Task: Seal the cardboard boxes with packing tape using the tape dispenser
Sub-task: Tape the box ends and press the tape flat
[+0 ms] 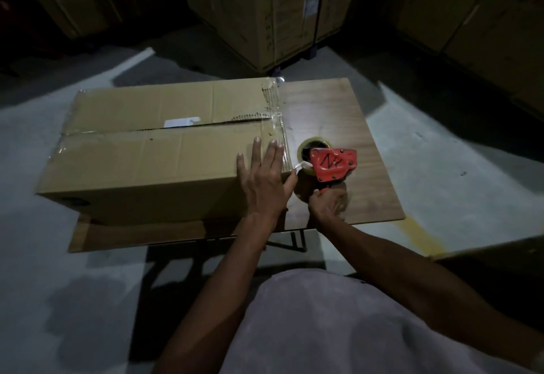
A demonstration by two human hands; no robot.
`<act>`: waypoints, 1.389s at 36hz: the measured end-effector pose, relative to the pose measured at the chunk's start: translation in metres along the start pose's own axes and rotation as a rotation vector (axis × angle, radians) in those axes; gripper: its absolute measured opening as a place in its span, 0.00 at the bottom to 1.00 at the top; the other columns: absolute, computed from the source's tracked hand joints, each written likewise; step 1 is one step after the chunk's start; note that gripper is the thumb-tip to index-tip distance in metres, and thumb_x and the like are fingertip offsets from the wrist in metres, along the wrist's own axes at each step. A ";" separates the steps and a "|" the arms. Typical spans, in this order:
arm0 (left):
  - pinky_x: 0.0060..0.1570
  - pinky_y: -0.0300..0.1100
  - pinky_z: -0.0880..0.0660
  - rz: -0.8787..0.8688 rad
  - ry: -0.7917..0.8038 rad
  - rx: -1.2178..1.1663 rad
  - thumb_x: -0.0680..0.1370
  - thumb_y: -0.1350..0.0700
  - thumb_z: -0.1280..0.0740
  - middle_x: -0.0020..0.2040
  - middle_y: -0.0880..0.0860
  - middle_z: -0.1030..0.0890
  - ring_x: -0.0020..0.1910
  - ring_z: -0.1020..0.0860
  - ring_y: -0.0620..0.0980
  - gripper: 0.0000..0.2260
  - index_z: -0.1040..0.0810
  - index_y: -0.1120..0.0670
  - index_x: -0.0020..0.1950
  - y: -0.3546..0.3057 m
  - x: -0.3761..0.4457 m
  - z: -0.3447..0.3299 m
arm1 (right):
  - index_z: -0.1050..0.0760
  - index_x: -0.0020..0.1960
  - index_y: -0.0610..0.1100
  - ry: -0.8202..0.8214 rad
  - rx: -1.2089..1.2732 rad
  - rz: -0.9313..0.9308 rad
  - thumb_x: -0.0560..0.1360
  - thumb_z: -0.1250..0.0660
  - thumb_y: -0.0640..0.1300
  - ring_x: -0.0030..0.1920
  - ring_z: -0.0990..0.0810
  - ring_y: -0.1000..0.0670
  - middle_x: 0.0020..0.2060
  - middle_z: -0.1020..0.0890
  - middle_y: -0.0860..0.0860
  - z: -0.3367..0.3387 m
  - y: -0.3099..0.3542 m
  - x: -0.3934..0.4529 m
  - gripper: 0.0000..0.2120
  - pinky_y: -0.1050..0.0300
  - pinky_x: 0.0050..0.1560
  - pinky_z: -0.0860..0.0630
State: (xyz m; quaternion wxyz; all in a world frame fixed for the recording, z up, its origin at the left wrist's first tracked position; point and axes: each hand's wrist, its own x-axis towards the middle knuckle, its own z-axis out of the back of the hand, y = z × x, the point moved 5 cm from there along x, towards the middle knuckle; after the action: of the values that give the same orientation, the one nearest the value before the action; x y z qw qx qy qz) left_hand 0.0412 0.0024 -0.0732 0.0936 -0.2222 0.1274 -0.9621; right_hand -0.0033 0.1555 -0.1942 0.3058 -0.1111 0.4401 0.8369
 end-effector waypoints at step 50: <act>0.64 0.50 0.35 -0.496 0.664 0.204 0.80 0.35 0.38 0.84 0.51 0.47 0.79 0.37 0.51 0.39 0.49 0.49 0.83 0.031 0.049 0.012 | 0.34 0.82 0.45 0.479 0.266 0.275 0.86 0.41 0.38 0.81 0.37 0.49 0.81 0.35 0.50 0.026 0.067 -0.126 0.24 0.41 0.81 0.40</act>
State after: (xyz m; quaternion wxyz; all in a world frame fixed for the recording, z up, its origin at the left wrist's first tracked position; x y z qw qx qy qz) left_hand 0.0073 -0.0407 -0.0521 -0.1653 0.0860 -0.0025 -0.9825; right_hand 0.0579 0.0958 -0.0767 0.0893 -0.2036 0.6161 0.7557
